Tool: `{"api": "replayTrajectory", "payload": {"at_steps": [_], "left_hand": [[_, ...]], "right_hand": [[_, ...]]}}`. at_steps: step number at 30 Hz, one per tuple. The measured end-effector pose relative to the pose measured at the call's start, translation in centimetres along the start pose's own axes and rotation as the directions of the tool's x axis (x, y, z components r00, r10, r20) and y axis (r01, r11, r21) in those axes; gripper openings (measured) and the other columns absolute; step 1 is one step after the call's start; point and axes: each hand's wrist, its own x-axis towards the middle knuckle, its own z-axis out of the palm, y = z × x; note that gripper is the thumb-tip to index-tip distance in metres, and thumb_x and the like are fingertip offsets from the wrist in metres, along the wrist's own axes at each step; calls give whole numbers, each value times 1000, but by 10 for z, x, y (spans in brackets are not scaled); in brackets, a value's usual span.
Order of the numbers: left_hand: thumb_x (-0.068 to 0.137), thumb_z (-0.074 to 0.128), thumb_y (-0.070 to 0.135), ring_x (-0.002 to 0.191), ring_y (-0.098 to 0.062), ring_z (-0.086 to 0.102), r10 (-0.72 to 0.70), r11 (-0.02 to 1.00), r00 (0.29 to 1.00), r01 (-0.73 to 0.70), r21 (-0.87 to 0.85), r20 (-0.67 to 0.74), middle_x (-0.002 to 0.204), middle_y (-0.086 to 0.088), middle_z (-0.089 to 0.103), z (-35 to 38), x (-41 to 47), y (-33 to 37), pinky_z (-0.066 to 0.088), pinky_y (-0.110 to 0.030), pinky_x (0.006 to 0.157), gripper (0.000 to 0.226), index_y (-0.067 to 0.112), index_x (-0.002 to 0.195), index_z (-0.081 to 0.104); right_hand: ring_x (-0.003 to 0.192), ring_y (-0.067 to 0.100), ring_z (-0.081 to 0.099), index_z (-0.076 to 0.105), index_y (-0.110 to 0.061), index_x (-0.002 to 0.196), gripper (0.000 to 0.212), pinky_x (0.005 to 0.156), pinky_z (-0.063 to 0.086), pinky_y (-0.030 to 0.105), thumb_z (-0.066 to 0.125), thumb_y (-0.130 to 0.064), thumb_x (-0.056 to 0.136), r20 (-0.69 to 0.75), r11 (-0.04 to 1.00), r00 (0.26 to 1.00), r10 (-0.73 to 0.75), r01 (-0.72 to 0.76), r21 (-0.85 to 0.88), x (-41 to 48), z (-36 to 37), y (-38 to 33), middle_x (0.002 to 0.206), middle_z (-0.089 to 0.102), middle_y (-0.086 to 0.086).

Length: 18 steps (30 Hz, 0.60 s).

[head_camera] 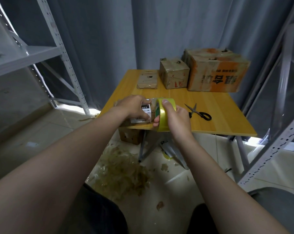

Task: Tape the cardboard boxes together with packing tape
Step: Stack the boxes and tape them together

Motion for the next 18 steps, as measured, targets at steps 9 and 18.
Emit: {"api": "replayTrajectory", "payload": {"at_steps": [9, 18], "left_hand": [[71, 85, 62, 141, -25, 46, -2, 1000, 1000, 3, -20, 22, 157, 10, 47, -1, -4, 1, 42, -52, 110, 96, 39, 155, 45], [73, 83, 63, 146, -26, 40, 19, 1000, 1000, -19, -2, 18, 163, 12, 39, 2, -6, -2, 37, -57, 112, 93, 42, 155, 43]], "right_hand": [[62, 27, 76, 69, -21, 97, 30, 81, 63, 54, 57, -47, 103, -21, 995, 999, 50, -52, -80, -11, 0, 26, 69, 76, 10], [61, 25, 76, 68, -22, 92, 28, 77, 64, 49, 58, -46, 103, -71, 998, 996, 50, -53, -41, -19, 4, 31, 67, 75, 10]]}}
